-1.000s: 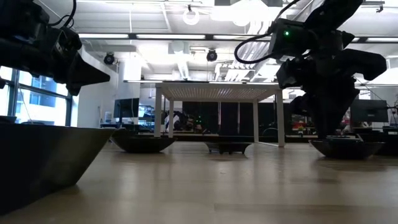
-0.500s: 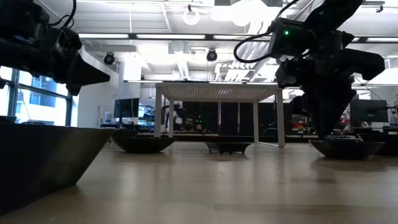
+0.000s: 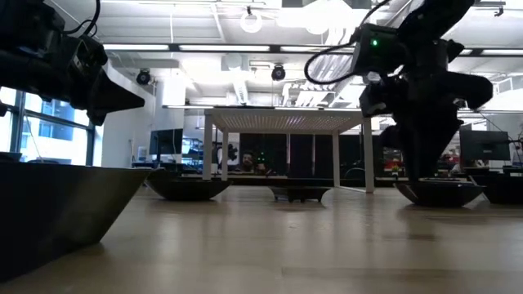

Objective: Pick & Place Mini shaped plates
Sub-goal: Put the black leaf-shaped plate on the shelf, then put the black distorted square plate on the shelf

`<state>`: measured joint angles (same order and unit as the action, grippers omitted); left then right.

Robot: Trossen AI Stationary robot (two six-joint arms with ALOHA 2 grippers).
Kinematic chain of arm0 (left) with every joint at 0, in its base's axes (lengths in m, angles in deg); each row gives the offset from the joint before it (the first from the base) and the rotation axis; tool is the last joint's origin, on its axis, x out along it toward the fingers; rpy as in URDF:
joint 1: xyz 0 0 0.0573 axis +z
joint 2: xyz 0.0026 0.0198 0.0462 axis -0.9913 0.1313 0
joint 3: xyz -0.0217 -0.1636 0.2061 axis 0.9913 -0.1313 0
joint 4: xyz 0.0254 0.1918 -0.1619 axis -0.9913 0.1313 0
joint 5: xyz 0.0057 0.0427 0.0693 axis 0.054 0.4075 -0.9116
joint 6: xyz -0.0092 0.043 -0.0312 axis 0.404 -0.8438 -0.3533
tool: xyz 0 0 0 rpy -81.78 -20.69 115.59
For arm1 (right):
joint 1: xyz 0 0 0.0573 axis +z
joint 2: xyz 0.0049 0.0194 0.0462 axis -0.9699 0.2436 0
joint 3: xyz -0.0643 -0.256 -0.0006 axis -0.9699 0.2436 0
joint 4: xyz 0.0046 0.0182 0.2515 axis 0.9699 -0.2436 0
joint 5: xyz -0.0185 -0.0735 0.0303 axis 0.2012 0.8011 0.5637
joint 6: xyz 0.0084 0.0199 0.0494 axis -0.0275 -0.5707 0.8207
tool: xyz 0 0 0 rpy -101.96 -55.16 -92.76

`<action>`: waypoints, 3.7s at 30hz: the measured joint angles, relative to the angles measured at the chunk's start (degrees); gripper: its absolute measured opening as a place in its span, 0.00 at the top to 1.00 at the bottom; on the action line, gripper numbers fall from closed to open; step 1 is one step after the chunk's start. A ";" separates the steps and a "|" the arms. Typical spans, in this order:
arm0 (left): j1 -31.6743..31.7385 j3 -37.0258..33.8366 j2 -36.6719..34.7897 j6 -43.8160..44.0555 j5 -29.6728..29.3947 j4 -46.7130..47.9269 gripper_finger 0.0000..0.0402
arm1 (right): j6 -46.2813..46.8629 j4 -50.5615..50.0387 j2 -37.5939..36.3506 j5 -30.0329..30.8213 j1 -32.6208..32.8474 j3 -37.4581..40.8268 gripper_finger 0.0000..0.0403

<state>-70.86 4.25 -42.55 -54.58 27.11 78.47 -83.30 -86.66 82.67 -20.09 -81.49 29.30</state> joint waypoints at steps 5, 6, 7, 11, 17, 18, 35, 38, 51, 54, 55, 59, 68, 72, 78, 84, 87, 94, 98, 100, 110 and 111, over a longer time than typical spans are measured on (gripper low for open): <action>0.02 0.00 0.01 0.01 0.00 -0.02 1.00 | -0.44 1.03 0.55 1.62 -0.56 -0.38 0.66; 0.00 0.00 -0.01 0.01 0.00 -0.02 1.00 | -0.87 1.19 1.14 1.62 -0.73 -0.40 0.65; 0.02 0.00 0.01 0.01 0.00 0.00 1.00 | -1.29 1.04 1.89 1.60 -0.86 -0.40 0.66; 0.02 0.00 0.01 0.01 0.04 0.00 1.00 | -1.48 1.13 4.58 -0.48 -1.31 -0.38 0.70; 0.01 0.00 0.01 0.00 0.07 0.00 1.00 | -0.48 1.23 6.00 -1.91 -1.27 -0.38 0.84; 0.01 0.00 0.00 0.00 0.07 0.00 1.00 | 0.16 1.24 5.85 -2.08 -1.29 -0.38 0.86; 0.02 0.00 -0.01 0.01 0.11 0.00 1.00 | 5.65 1.61 1.07 -6.07 -1.42 -0.44 0.99; 0.01 0.00 0.00 0.00 0.12 0.00 1.00 | 9.15 1.53 -2.55 -9.74 -1.93 -0.71 0.99; 0.01 0.00 0.01 -0.01 0.15 0.00 1.00 | 12.16 -6.21 -4.53 -11.33 -13.18 -30.24 0.99; 0.00 0.00 0.01 0.00 0.15 0.00 1.00 | 7.48 -11.12 1.46 -10.28 -18.82 -40.90 0.99; 0.00 0.00 0.01 0.01 0.16 0.00 1.00 | 4.97 -13.36 3.94 -9.69 -20.59 -44.53 0.99; 0.00 0.00 0.00 0.00 0.17 0.00 1.00 | -5.05 -23.50 15.11 -8.10 -27.20 -58.45 0.99; 0.02 0.00 0.01 0.01 0.17 0.00 1.00 | -16.87 -33.68 34.74 -6.34 -36.72 -78.74 0.99; 0.02 0.00 0.00 0.01 0.17 0.00 1.00 | -17.34 -35.11 38.15 -7.34 -37.33 -82.72 0.98; 0.01 0.00 0.01 -0.01 0.17 0.00 1.00 | -18.45 -35.66 38.55 -8.98 -36.96 -81.15 0.99; 0.02 0.00 -0.01 0.01 0.17 0.00 1.00 | -18.51 -34.62 38.63 -8.07 -37.00 -80.31 0.97; 0.00 0.00 0.01 -0.01 0.17 -0.01 1.00 | -19.20 -33.79 38.63 -6.20 -36.76 -80.29 0.92; 0.00 0.00 0.01 -0.01 0.17 -0.06 1.00 | -19.84 -33.21 37.06 -6.25 -36.41 -80.51 0.76; 0.01 -0.02 -0.01 0.01 0.15 -0.33 1.00 | -19.74 -35.48 32.12 -6.82 -35.25 -80.51 0.75; 0.01 -0.02 0.01 0.01 0.14 -0.35 1.00 | -19.69 -36.49 29.03 -6.85 -34.01 -79.98 0.80; 0.01 -0.09 0.00 4.21 0.14 -2.92 1.00 | -8.53 -18.14 3.71 -7.39 -24.42 -48.83 0.96; 0.00 -0.09 0.01 5.39 0.15 -3.34 1.00 | -6.30 -14.63 0.75 -6.50 -23.24 -44.57 0.98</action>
<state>-70.86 4.17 -42.54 -49.19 27.26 75.13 -89.60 -101.30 83.42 -26.60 -104.74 -15.27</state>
